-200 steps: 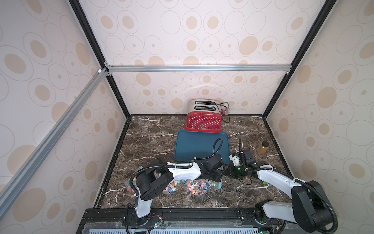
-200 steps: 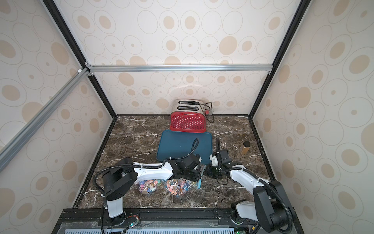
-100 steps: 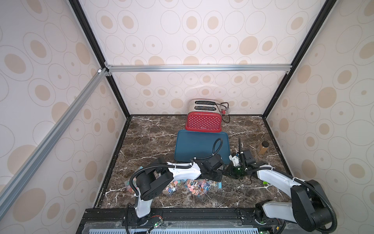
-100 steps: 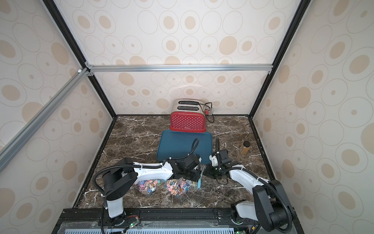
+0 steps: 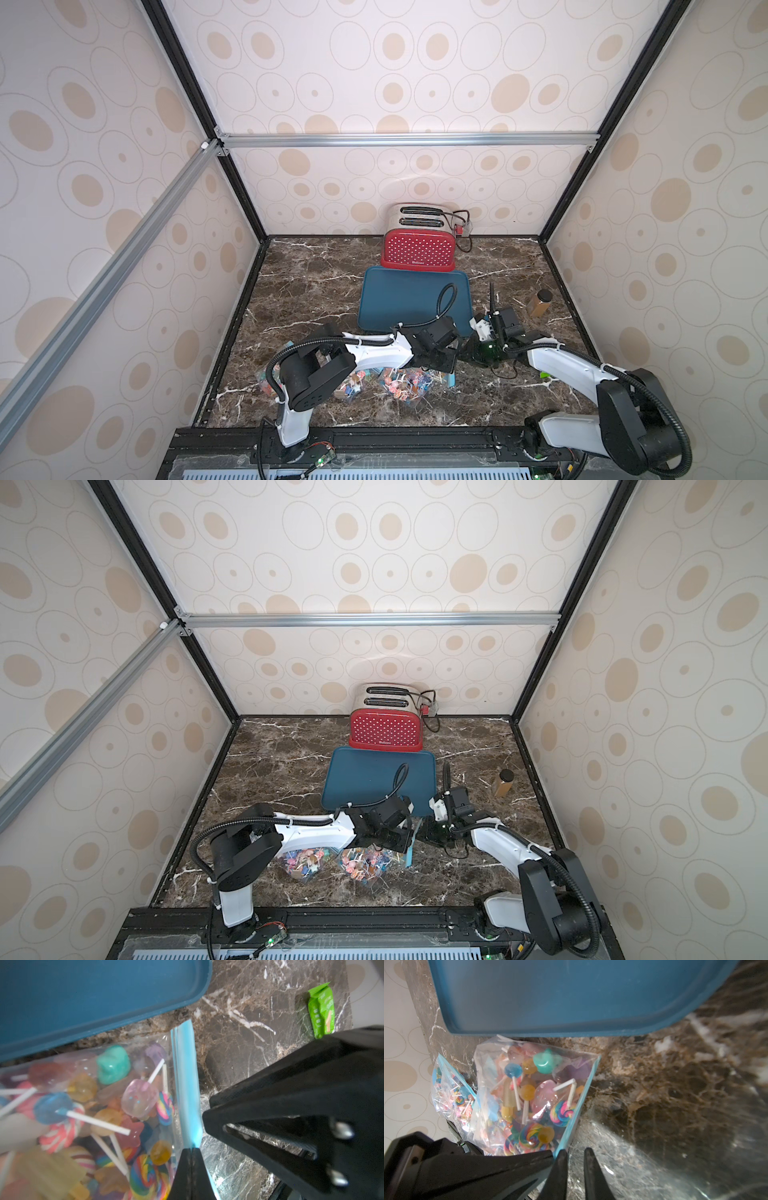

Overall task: Pour candies out of the ziploc bag
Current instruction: Open the ziploc bag at the center of the board.

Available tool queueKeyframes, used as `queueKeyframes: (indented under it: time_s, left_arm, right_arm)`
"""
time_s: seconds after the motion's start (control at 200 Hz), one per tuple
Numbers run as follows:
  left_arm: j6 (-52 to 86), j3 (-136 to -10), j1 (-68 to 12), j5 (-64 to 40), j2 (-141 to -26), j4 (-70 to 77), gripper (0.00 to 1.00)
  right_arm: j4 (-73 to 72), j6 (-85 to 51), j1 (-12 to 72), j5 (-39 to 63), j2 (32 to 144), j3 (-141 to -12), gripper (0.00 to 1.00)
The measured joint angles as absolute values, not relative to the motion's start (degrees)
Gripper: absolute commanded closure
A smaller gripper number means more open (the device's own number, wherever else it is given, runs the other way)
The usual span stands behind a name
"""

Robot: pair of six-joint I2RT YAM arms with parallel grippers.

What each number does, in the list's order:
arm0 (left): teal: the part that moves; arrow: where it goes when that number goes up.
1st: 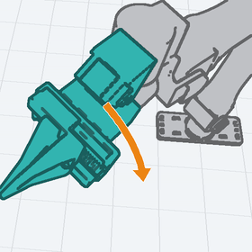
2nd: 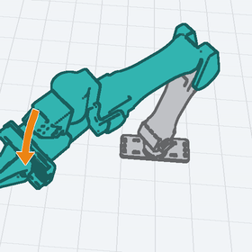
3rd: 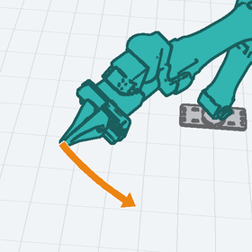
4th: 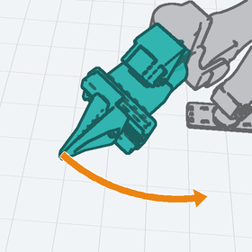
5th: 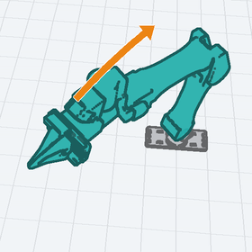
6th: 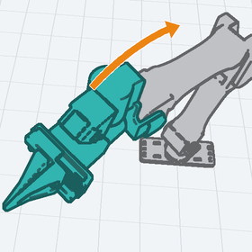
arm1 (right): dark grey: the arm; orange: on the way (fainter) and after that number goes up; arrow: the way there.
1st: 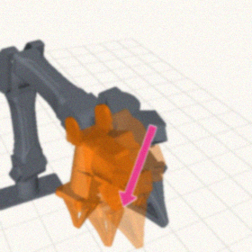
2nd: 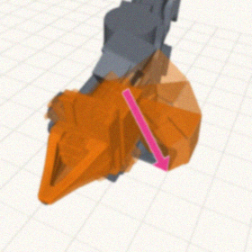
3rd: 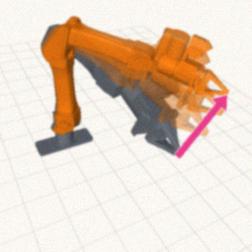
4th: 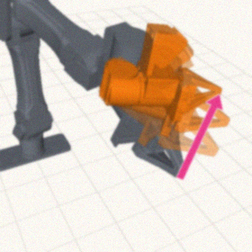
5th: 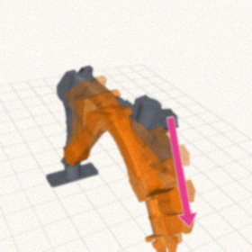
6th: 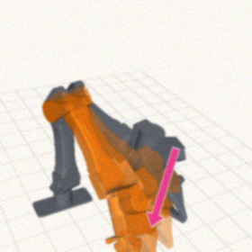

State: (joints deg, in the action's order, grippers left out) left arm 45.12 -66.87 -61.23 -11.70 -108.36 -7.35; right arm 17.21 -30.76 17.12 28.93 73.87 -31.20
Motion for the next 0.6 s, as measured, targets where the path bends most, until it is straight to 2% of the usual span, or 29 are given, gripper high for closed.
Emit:
queueKeyframes:
  time_s: [0.596]
  left_arm:
    - [45.12, -66.87, -61.23, -11.73, -108.36, -7.35, 0.98]
  right_arm:
    - [16.64, -30.79, 17.12, 28.95, 76.01, -31.59, 0.82]
